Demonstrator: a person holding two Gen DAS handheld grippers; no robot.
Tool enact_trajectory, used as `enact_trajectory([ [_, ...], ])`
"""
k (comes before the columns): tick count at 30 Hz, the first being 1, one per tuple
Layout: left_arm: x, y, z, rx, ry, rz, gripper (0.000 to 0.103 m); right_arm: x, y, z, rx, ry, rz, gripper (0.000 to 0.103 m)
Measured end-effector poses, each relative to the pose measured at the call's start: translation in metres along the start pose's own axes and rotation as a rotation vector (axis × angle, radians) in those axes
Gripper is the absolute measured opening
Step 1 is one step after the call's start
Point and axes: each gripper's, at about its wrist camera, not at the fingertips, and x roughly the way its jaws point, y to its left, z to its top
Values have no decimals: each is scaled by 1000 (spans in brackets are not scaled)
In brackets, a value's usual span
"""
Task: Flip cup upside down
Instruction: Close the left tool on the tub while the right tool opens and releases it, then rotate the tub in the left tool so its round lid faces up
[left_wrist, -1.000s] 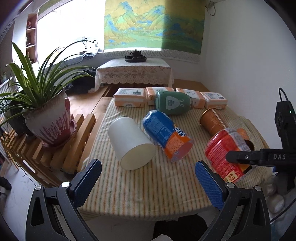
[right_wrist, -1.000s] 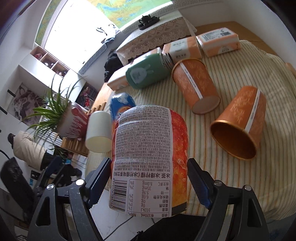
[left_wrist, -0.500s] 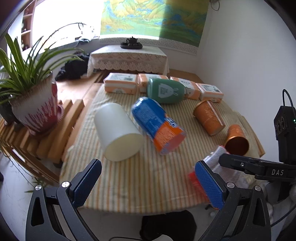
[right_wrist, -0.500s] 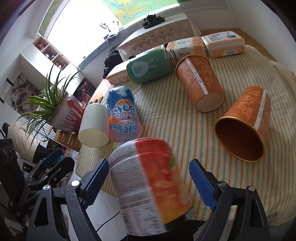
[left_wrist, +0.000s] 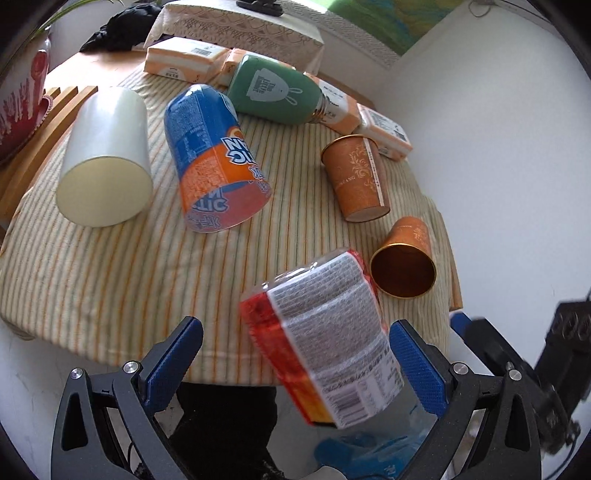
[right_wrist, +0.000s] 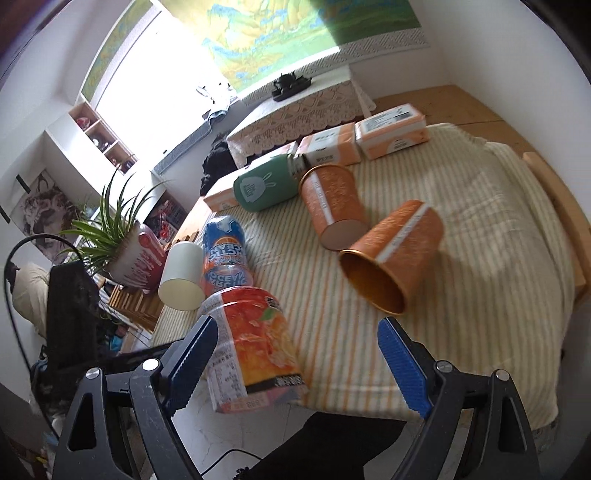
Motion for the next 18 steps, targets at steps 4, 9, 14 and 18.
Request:
enact_trajectory([
  [4, 16, -7, 5, -45, 34, 5, 102, -12, -14, -5, 5, -27, -18, 86],
  [9, 29, -13, 8, -61, 56, 7, 101, -17, -28, -10, 22, -38, -27, 86],
  [14, 35, -13, 9, -50, 35, 26, 95, -17, -35, -13, 36, -38, -29, 86],
  [18, 31, -13, 9, -21, 7, 37, 94, -17, -38, -15, 50, -41, -30, 86],
])
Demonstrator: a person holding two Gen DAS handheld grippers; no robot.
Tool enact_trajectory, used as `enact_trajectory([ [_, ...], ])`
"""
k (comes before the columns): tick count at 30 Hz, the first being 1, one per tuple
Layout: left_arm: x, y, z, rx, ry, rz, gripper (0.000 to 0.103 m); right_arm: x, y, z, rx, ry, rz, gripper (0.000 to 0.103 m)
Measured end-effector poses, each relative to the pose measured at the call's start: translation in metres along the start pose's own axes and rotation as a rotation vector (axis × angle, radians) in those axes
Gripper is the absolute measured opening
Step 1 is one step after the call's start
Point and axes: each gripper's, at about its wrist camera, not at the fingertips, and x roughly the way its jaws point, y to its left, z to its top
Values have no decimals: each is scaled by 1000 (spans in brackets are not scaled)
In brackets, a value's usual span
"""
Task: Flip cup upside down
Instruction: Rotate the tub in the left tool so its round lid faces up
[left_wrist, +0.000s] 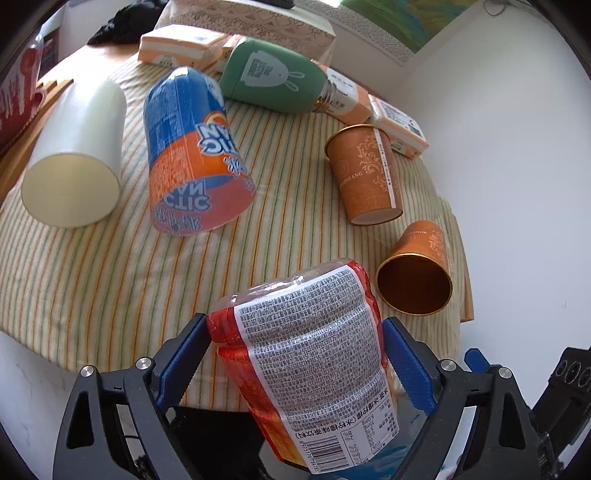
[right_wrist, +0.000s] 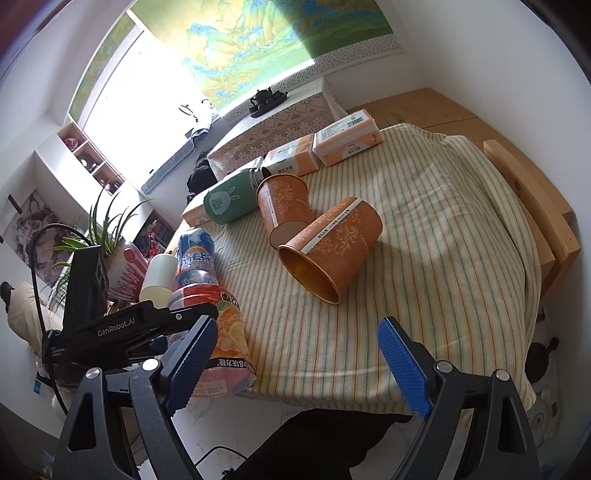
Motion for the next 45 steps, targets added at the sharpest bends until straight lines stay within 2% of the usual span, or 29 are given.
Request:
enact_trajectory([
  [4, -10, -3, -2, 48, -43, 8, 94, 0, -4, -2, 8, -7, -5, 86],
  [9, -27, -22, -1, 184, -173, 32, 94, 3, -7, -3, 22, -6, -3, 86],
  [16, -24, -52, 0, 388, -379, 145, 94, 9, -9, -5, 30, -2, -3, 86],
  [23, -10, -67, -15, 550, -521, 238, 94, 8, -15, -6, 47, -21, -25, 86],
  [30, -16, -58, -33, 558, -532, 210, 95, 0, -10, -10, 19, -60, -54, 86],
  [32, -19, -53, -35, 548, -521, 193, 95, -3, -7, -12, 12, -70, -58, 86],
  [35, -20, -47, -36, 544, -464, 140, 96, -5, -3, -15, -1, -78, -65, 86],
  [45, -21, -43, -58, 573, -429, 114, 101, -12, 11, -33, -25, -83, -90, 86],
])
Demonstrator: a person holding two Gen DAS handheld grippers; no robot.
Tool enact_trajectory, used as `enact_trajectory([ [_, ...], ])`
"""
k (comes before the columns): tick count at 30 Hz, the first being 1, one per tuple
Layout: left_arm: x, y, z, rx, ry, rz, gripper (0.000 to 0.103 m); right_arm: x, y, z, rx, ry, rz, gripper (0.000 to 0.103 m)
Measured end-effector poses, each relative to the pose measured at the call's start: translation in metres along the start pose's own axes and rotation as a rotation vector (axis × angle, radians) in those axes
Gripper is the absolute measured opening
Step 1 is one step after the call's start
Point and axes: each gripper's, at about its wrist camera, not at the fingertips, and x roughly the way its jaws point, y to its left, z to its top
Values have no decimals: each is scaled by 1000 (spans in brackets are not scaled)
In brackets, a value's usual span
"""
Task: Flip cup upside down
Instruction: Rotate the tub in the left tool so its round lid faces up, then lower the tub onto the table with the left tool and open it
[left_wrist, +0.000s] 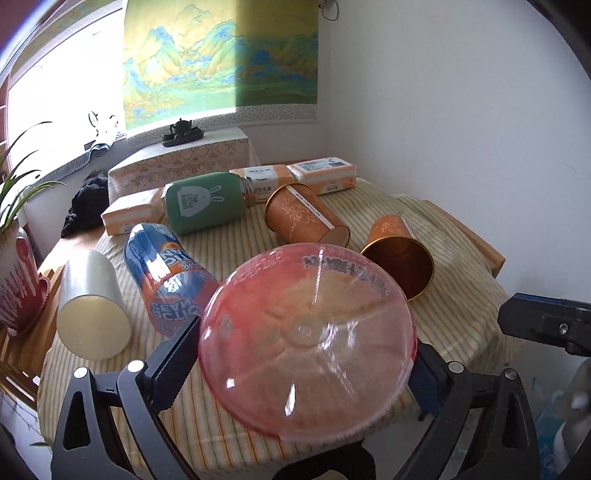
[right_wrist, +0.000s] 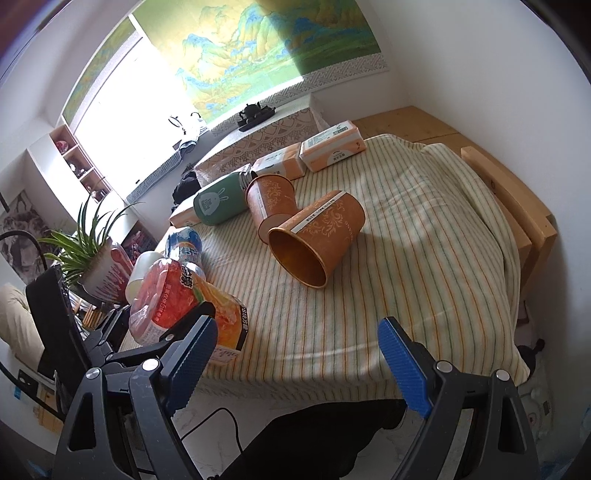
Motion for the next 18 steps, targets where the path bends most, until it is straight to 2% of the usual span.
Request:
enact_trajectory([
  [18, -23, -9, 6, -5, -45, -30, 102, -20, 5, -13, -17, -41, -28, 86],
])
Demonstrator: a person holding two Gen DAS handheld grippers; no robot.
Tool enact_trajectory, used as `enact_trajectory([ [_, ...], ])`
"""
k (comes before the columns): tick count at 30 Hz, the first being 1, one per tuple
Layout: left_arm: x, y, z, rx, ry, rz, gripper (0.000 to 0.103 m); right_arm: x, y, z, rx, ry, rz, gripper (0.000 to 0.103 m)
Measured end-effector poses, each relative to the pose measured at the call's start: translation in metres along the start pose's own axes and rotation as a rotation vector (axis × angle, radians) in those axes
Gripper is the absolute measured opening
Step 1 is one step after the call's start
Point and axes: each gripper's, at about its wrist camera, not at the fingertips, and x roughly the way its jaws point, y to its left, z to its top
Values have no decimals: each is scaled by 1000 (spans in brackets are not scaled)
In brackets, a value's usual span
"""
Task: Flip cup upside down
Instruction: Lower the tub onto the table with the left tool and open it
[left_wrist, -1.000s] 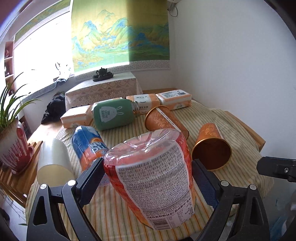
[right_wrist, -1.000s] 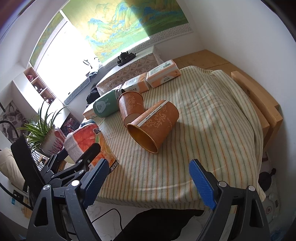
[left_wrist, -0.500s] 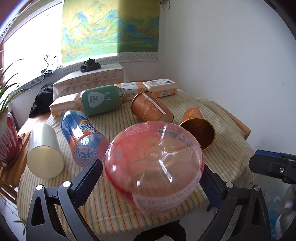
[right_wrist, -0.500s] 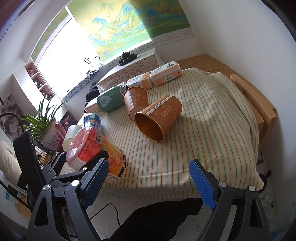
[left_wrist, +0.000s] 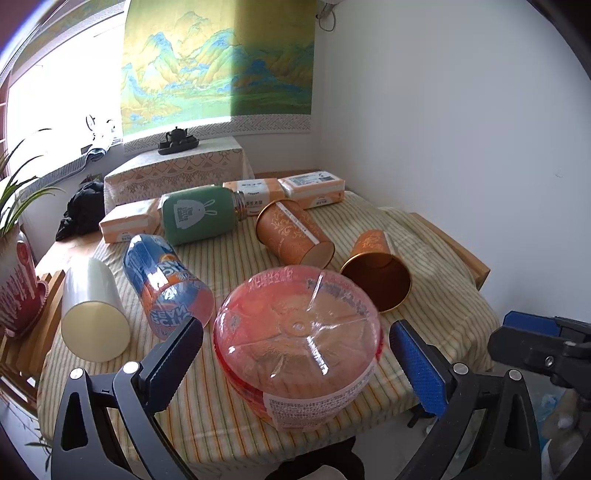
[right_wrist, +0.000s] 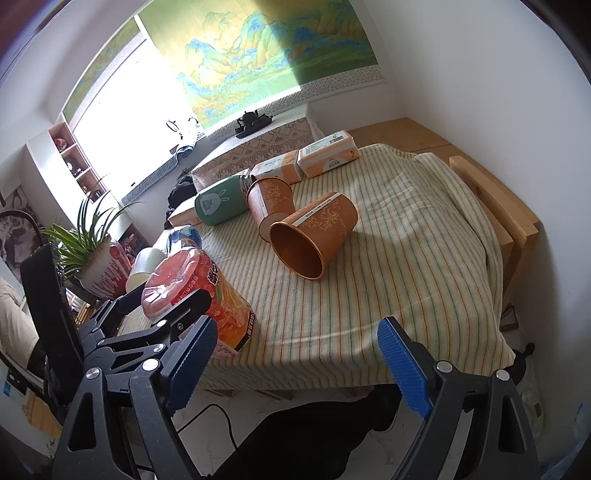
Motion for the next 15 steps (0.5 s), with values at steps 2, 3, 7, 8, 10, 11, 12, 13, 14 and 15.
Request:
enact_trajectory([
  [2, -5, -3, 5, 10, -20, 2, 102, -2, 1, 0, -4, -4, 0, 86],
  [3, -6, -4, 7, 12, -26, 3, 102, -3, 1, 0, -7, -8, -2, 86],
  [7, -16, -4, 17, 11, -54, 5, 102, -8, 2, 1, -16, -23, -11, 86],
  [8, -19, -4, 18, 10, -62, 6, 102, -10, 3, 1, -18, -26, -13, 86],
  [10, -26, -4, 22, 5, -75, 8, 102, -12, 4, 2, -22, -34, -18, 86],
  [11, -31, -3, 23, 2, -85, 9, 102, -14, 6, 2, -26, -41, -21, 86],
  [12, -35, -2, 25, -1, -94, 12, 102, -16, 7, 1, -33, -48, -26, 86],
  [13, -41, 1, 26, -6, -105, 15, 102, -18, 9, 1, -41, -56, -30, 86],
  [14, -48, 4, 27, -13, -117, 14, 102, -21, 11, 0, -48, -65, -33, 86],
  [15, -55, 7, 28, -21, -126, 14, 102, -23, 13, -1, -53, -72, -30, 86],
])
